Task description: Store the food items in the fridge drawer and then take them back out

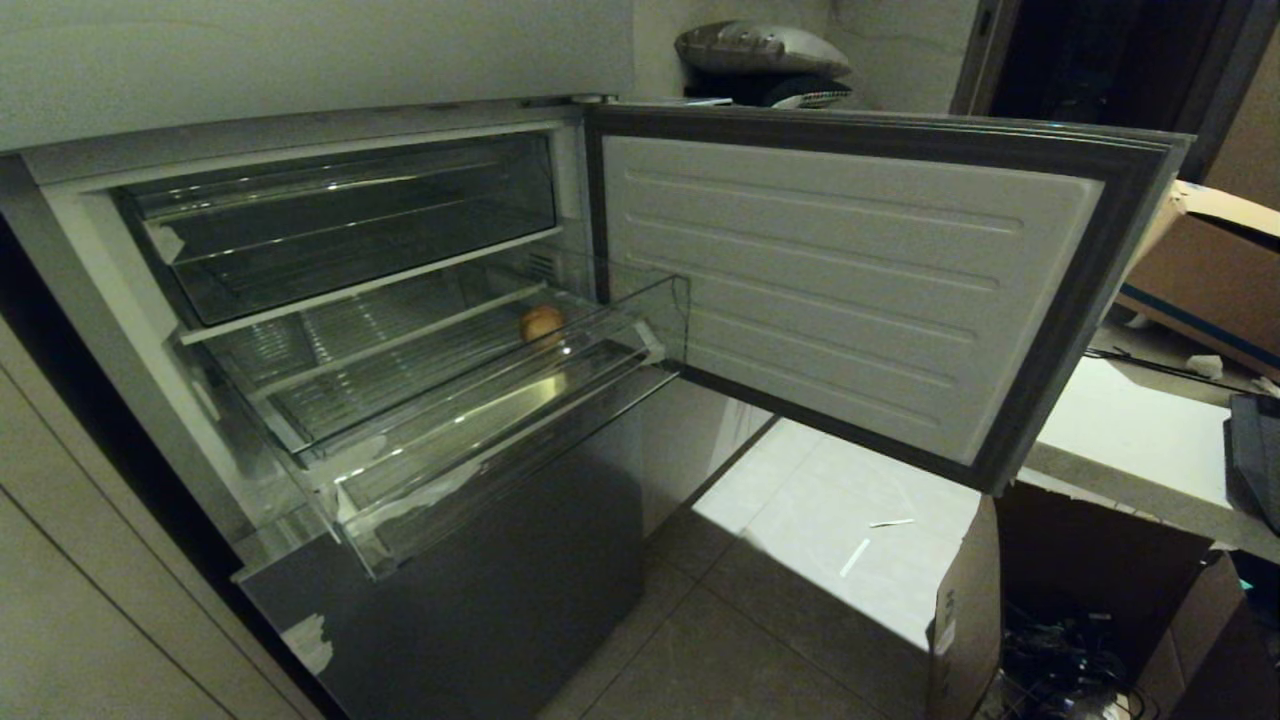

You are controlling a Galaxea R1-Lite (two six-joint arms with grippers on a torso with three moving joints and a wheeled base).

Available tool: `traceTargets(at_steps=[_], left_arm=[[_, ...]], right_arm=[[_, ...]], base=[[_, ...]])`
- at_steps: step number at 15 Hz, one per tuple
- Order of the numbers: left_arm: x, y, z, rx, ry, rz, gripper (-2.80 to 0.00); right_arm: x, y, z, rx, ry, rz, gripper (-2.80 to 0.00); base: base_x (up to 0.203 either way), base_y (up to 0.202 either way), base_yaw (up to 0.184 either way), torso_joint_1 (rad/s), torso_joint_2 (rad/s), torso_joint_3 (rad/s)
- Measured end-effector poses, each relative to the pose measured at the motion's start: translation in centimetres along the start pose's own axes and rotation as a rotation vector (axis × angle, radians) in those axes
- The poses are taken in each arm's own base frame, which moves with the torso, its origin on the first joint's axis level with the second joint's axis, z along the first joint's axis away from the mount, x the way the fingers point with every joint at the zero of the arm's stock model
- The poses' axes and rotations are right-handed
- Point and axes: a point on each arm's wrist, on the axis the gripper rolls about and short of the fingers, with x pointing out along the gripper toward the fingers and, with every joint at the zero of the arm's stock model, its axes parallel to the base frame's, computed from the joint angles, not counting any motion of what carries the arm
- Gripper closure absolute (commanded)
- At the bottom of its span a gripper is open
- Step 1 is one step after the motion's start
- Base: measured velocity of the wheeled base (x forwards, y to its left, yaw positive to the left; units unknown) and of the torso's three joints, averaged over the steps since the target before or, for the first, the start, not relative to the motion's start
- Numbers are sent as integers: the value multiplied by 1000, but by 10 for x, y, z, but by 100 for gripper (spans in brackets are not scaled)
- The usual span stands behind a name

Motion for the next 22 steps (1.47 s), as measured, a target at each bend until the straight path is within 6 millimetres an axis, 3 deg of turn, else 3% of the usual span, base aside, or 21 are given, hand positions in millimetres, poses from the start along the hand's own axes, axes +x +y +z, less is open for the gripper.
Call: traceTargets(at_steps=[5, 11, 14, 16, 22], left_arm=[[0, 0, 0, 0, 0, 0, 0], [0, 0, 0, 0, 0, 0, 0], [0, 0, 0, 0, 0, 0, 0], [0, 0, 0, 0, 0, 0, 0], [0, 0, 0, 0, 0, 0, 0]], right_arm=[[-21, 16, -26, -3, 7, 132, 0], [-32, 32, -35, -33, -20, 212, 0], [-37, 56, -45, -57, -20, 328, 0], [-50, 70, -57, -78, -43, 389, 0], [-89, 67, -85, -58, -153, 397, 0]], base=[[0, 0, 0, 0, 0, 0], [0, 0, 0, 0, 0, 0], [0, 0, 0, 0, 0, 0], [0, 0, 0, 0, 0, 0], [0, 0, 0, 0, 0, 0]])
